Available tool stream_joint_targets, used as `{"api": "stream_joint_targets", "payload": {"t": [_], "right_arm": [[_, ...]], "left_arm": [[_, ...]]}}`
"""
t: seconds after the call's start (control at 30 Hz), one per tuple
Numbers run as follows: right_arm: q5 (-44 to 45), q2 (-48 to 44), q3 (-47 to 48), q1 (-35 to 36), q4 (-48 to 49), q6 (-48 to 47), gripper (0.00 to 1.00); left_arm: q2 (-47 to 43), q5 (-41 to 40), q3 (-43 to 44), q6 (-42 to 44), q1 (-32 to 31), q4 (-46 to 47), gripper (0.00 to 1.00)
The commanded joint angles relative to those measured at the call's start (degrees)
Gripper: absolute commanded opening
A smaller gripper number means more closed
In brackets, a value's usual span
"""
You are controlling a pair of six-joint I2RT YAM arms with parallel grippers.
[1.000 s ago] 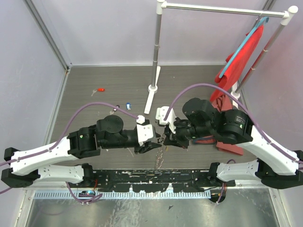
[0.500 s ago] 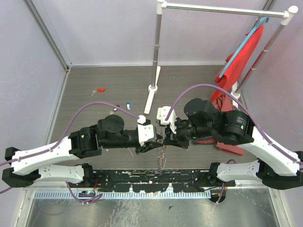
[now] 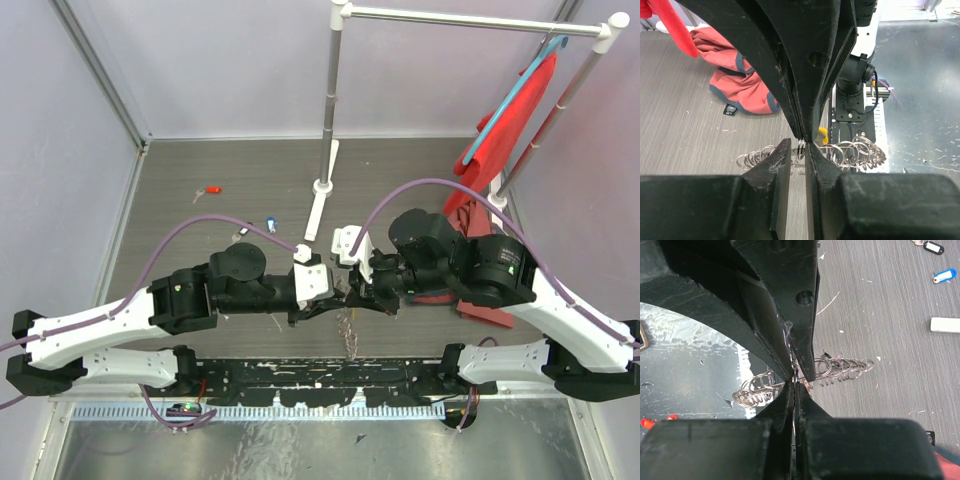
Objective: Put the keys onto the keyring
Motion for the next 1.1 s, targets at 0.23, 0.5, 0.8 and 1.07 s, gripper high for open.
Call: {"api": "stream_joint_targets", "payload": {"t": [0.23,0.5,0.8,1.07], "right_arm": [[0.09,-2.07,-0.29,0.2,6.9,0.49,0.01],[1.75,-3.31,-1.03,0.2,9.61,1.79,0.06],[14.48,-9.53,-6.79,0.2,21.11,10.42,0.38],[20.9,-17.22,-18.54,0.2,37.08,26.07,0.41]], "left_arm": [[0.01,0.89,1.73,-0.56,-0.11,1.72,0.07],[-1.39,-0.35,0.6,-1.77,-0.18,3.26,0.0],[-4.82,-3.84,-3.79,-3.91,-0.11,9.01,0.0],[-8.28,-10.07,-6.71,-5.11,-0.11,11.57,0.0]]}}
